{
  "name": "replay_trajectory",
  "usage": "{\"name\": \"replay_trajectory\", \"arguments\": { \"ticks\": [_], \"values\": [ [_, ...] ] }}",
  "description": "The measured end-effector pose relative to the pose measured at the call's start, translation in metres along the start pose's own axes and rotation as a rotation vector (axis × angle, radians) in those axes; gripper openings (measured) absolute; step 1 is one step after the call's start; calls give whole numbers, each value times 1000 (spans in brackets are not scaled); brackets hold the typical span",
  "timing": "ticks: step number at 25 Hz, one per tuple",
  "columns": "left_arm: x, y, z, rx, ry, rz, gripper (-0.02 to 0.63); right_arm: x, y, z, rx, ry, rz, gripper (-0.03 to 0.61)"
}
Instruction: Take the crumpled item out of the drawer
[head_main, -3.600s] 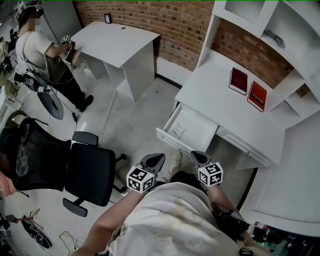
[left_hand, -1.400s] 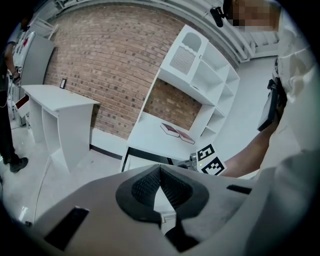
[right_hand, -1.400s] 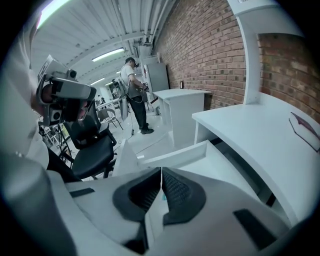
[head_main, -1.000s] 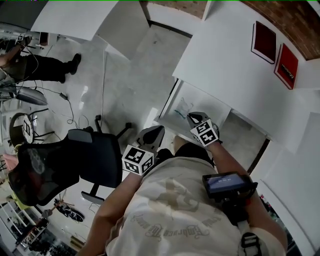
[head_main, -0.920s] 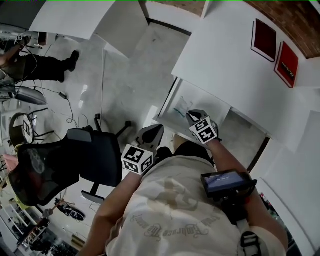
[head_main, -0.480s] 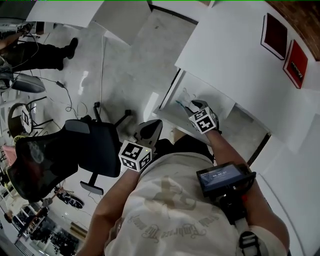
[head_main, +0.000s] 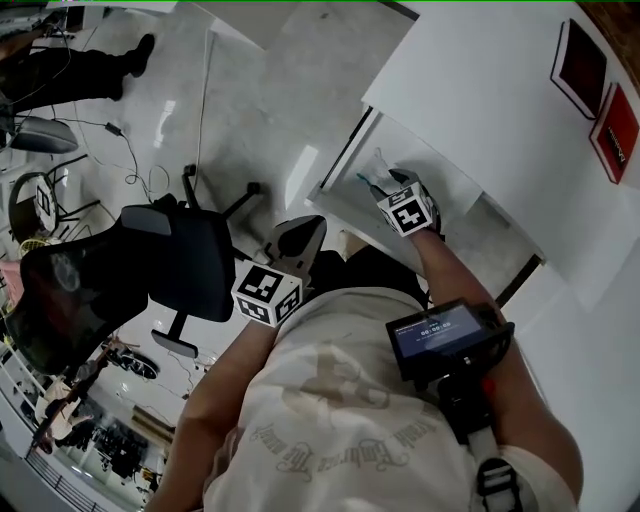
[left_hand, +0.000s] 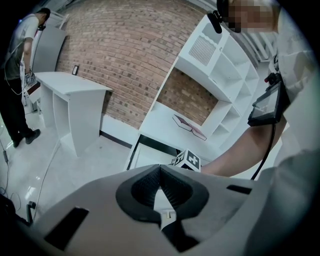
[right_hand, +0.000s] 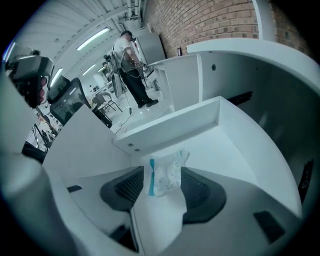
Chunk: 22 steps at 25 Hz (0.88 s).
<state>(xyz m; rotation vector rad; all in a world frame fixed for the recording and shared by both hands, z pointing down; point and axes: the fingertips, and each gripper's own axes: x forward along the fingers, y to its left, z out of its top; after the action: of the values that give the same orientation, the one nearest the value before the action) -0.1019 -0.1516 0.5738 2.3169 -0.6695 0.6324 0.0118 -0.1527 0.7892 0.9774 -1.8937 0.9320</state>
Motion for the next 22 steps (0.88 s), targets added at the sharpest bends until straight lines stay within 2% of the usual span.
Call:
{"name": "replay_trajectory", "arguments": {
  "ticks": [7, 16, 22],
  "values": [
    [-12, -1, 3, -26, 20, 14, 20, 7, -1, 10, -59, 60, -3, 258],
    [8, 11, -19, -59, 42, 46, 20, 52, -19, -8, -103, 135, 20, 265],
    [0, 15, -15, -68, 54, 60, 20, 53, -18, -15, -138, 178, 3, 265]
  ]
}}
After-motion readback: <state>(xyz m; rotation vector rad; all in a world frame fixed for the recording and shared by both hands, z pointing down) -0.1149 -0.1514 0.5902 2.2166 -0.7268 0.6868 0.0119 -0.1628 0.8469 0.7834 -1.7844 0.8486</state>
